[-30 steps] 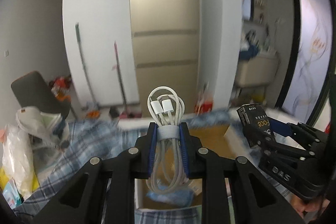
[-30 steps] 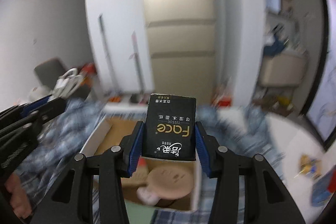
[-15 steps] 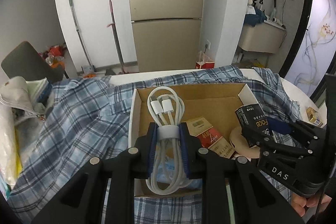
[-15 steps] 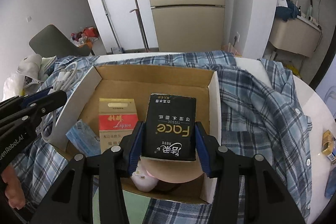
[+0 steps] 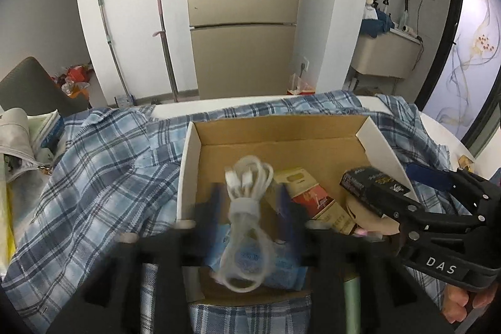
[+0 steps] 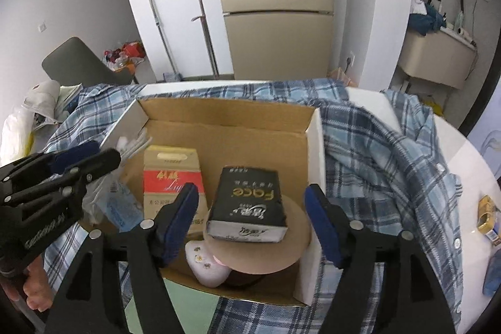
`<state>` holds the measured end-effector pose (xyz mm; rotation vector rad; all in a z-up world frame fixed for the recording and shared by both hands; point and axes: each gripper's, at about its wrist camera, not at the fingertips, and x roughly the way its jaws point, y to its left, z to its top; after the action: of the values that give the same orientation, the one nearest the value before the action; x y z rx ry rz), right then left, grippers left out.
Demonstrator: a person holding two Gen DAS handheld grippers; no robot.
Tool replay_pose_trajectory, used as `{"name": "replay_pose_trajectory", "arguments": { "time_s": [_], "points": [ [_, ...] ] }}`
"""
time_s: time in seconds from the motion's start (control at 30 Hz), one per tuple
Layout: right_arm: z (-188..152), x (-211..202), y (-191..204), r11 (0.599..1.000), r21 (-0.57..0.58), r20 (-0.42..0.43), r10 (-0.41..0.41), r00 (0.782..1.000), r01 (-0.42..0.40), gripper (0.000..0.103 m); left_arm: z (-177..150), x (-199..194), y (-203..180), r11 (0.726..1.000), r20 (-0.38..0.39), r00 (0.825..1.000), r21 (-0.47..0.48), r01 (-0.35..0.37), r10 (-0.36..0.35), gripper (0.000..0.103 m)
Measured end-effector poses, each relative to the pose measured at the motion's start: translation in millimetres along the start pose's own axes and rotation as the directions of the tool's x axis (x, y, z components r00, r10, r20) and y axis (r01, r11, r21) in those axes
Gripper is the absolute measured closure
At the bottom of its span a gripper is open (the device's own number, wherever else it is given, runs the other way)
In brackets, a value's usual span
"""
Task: Organize soft objects
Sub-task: 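Open the left gripper over the box while the right gripper releases the Face pack inside, then raise both open grippers away from the box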
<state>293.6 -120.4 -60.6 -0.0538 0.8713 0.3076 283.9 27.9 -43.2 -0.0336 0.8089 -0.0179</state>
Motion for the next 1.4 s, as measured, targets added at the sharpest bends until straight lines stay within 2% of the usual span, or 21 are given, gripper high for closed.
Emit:
{"name": "replay_pose_trajectory", "arguments": {
  "time_s": [0.03,0.07,0.2,0.47,0.63,0.77,0.9,1.03,1.27,1.4],
  "points": [
    [0.6,-2.0,-0.4,1.000,0.000,0.007,-0.007,1.000,0.007,0.033,0.2,-4.2,0.5,1.000,0.026,1.000,-0.005,-0.012,0.012,0.022],
    [1.6,-3.1,-1.1,1.000,0.003,0.012,-0.008,1.000,0.008,0.033,0.6,-11.1,0.1,1.000,0.061,0.998,-0.003,-0.028,0.028,0.022],
    [4.0,-8.6,-4.2,1.000,0.024,0.028,-0.003,1.000,0.003,0.031,4.0,-23.8,-2.9,1.000,0.094,0.995,0.006,-0.023,0.023,0.022],
    [8.9,-26.8,-3.7,0.999,0.040,0.079,-0.016,0.997,0.013,0.031,7.3,-41.2,-8.7,1.000,0.131,0.991,0.013,-0.022,0.020,0.022],
    [13.6,-45.0,-5.3,0.999,0.049,0.130,-0.028,0.991,0.022,0.031,9.0,-66.5,-10.7,0.999,0.198,0.980,0.022,-0.037,0.032,0.022],
    [19.4,-64.9,-5.6,0.998,0.052,0.175,-0.037,0.984,0.028,0.031,14.5,-100.4,-16.2,0.999,0.286,0.957,0.004,-0.049,0.045,0.022],
    [19.3,-88.8,-8.8,0.996,0.073,0.219,-0.061,0.974,0.046,0.031,24.1,-131.4,-25.6,0.999,0.334,0.941,0.003,-0.049,0.045,0.022],
    [11.4,-111.9,-9.3,0.996,0.070,0.242,-0.076,0.967,0.060,0.031,19.8,-168.4,-29.4,0.999,0.400,0.915,-0.007,-0.044,0.043,0.022],
    [-10.0,-165.9,-5.4,0.995,0.082,0.324,-0.087,0.942,0.063,0.031,-8.5,-222.4,-36.7,0.999,0.490,0.871,0.011,-0.031,0.021,0.022],
    [-26.4,-186.8,0.3,0.995,0.087,0.358,-0.075,0.931,0.047,0.031,-30.3,-242.4,-38.1,0.999,0.515,0.857,0.045,-0.017,-0.009,0.019]
  ]
}}
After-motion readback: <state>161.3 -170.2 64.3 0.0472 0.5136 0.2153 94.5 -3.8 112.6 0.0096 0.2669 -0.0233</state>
